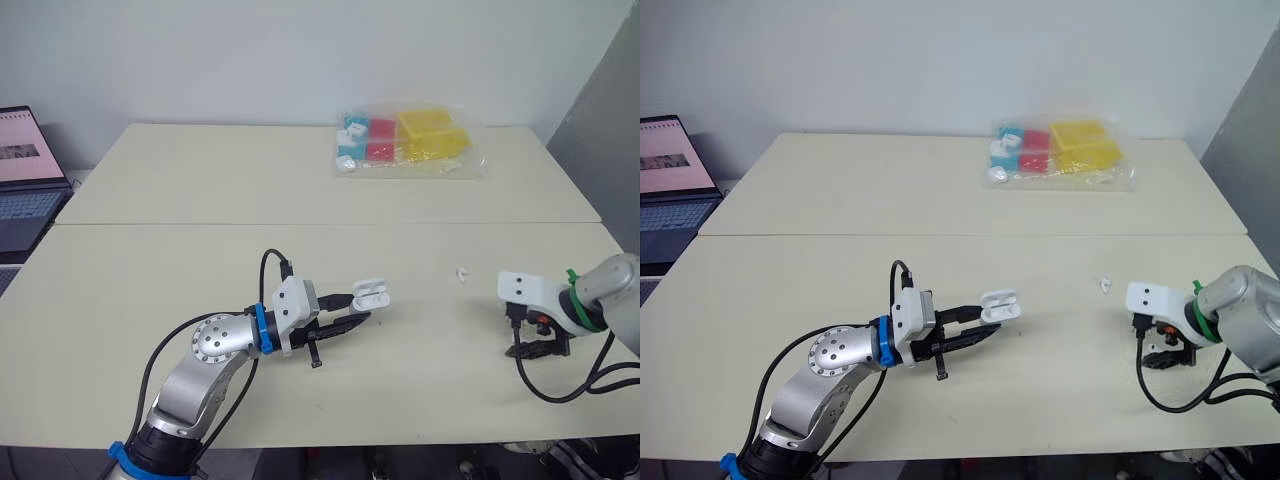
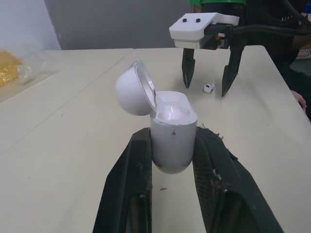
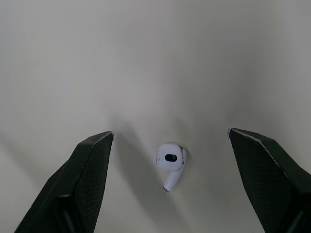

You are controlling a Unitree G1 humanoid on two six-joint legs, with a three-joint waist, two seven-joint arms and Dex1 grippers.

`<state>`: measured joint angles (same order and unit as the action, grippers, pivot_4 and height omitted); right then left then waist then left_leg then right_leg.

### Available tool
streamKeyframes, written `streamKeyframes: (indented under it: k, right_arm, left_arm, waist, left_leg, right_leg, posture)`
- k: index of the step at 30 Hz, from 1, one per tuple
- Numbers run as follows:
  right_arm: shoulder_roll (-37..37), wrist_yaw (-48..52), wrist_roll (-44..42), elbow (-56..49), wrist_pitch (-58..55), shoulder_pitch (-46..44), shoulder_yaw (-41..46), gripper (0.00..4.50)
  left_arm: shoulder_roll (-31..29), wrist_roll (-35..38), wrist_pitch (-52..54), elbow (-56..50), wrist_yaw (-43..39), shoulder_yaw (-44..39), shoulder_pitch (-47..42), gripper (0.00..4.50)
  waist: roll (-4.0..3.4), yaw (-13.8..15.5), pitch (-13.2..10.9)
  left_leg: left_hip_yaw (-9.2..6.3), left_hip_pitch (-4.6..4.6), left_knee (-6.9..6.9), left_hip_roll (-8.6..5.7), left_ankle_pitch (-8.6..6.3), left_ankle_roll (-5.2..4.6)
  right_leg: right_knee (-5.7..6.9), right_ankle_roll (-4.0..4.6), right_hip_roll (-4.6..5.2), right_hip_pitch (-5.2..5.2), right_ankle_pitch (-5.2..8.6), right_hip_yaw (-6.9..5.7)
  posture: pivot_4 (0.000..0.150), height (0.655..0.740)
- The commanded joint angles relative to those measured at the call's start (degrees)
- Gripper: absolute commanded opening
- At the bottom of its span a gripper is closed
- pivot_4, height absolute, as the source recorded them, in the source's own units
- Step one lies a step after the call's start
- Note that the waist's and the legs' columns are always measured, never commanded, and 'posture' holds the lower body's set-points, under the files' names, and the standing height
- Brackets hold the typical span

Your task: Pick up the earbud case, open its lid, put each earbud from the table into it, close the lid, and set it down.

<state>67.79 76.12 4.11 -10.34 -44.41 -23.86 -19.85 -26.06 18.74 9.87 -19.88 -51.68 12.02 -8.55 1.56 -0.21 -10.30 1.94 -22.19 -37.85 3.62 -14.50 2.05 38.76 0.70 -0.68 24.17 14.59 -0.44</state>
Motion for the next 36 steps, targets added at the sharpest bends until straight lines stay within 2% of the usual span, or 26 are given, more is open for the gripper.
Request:
streamKeyframes:
  k: [1,14,18,24,25,31,36]
  right_arm:
    - [0.2,-0.2,1.4,1.6,0.6,-1.8,-0.6,3.95]
    - [-0.9,0.6,0.9,3.4,-1.2,-2.6,-1.0,3.95]
    - [-0.8,0.6,0.9,3.1,-1.1,-2.5,-1.1,2.74]
    - [-0.7,0.5,0.9,2.4,-0.7,-2.6,-0.9,0.52]
    - [-0.7,0.5,0.9,2.5,-0.6,-2.6,-0.9,0.41]
    - [-0.6,-0.2,0.7,3.1,1.7,-3.8,0.9,0.42]
    - [0.7,1.9,-4.9,-1.3,4.0,-4.6,7.3,0.42]
  left_arm:
    - [0.4,-0.2,-0.7,-1.4,0.7,0.2,-0.1,0.78]
    - [-0.1,-0.3,-0.9,-1.7,0.8,0.2,0.3,0.78]
    - [-0.1,-0.4,-1.1,-1.7,0.7,0.3,0.3,0.78]
    - [0.2,-0.5,-1.2,-1.5,0.6,0.3,0.2,0.78]
    - [0.2,-0.5,-1.2,-1.4,0.7,0.4,0.1,0.78]
    - [0.6,-0.7,-2.0,-0.5,0.6,0.3,-0.3,0.78]
    - [1.1,-0.1,-1.6,-0.1,0.8,-0.3,-0.9,0.78]
  waist:
    - [0.0,0.0,0.0]
    - [0.01,0.0,0.0]
    - [0.0,0.0,0.0]
    - [0.01,0.0,0.0]
    - [0.0,0.0,0.0]
    - [0.0,0.0,0.0]
    - [0.0,-0.1,0.0]
  left_leg:
    - [-0.01,0.0,0.0,0.0,0.0,0.0]
    - [-0.03,0.01,-0.01,0.01,0.0,0.0]
    - [-0.04,0.01,-0.01,0.01,0.0,0.0]
    - [-0.04,0.01,0.0,0.01,0.0,0.0]
    - [-0.04,0.01,0.0,0.01,0.0,0.0]
    - [-0.03,0.01,0.0,0.01,0.0,0.0]
    - [-0.03,0.01,0.0,0.01,0.0,0.0]
  right_leg:
    - [0.0,0.0,0.0,0.0,0.0,0.0]
    - [0.02,0.01,-0.01,-0.01,0.0,-0.03]
    - [0.02,0.01,-0.01,-0.01,0.0,-0.04]
    - [0.02,0.02,-0.01,-0.01,0.01,-0.04]
    - [0.02,0.02,-0.01,-0.01,0.01,-0.04]
    - [0.02,0.02,-0.01,-0.01,0.01,-0.03]
    - [0.03,0.02,-0.03,0.01,0.01,-0.03]
  posture:
    - [0.15,0.74]
    - [0.15,0.74]
    - [0.15,0.74]
    - [0.15,0.74]
    - [0.15,0.74]
    - [0.15,0.74]
    - [0.15,0.74]
